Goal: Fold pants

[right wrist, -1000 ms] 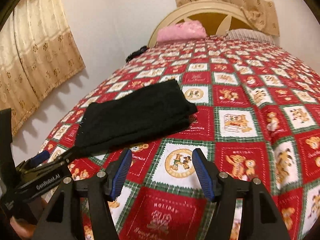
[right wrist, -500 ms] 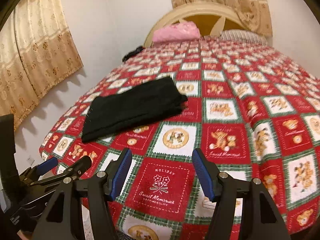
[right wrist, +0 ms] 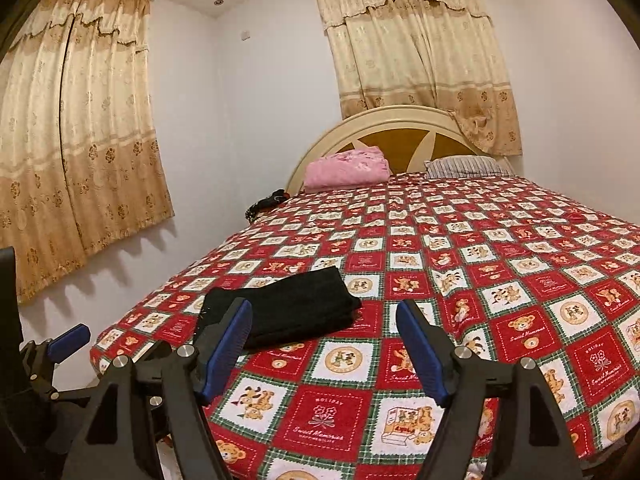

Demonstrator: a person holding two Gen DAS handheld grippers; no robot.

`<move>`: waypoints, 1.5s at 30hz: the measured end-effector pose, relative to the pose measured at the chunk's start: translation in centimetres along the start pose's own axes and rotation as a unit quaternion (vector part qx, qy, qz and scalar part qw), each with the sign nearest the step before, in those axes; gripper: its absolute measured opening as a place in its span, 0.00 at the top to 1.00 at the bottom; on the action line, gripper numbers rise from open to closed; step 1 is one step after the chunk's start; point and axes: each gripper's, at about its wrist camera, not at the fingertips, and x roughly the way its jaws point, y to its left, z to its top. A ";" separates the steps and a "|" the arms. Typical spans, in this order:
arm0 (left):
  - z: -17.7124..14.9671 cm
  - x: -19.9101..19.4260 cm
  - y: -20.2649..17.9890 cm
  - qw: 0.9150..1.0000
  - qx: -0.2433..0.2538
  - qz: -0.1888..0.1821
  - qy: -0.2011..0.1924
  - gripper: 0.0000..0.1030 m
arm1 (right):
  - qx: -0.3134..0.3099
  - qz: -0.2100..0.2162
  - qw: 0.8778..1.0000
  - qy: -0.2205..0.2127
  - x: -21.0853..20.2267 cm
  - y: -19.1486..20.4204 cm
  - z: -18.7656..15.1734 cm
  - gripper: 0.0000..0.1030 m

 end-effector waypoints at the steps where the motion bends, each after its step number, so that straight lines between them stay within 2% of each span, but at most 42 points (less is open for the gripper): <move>1: -0.1 -0.1 0.0 1.000 -0.003 0.001 0.001 0.00 | -0.001 0.000 1.000 0.000 -0.1 0.1 -0.1 0.26; 18: -0.6 0.0 0.2 1.000 -0.016 0.019 0.009 0.00 | 0.013 -0.002 1.000 0.004 0.1 -0.8 -0.7 0.26; 24: -0.5 -0.2 -0.1 0.999 -0.003 0.034 0.005 0.00 | 0.009 -0.001 1.000 -0.004 -0.1 -0.7 -0.7 0.26; 45: -0.4 0.0 -0.2 1.000 -0.012 0.027 0.012 0.00 | 0.010 -0.001 1.000 -0.005 -0.3 -0.6 -0.6 0.26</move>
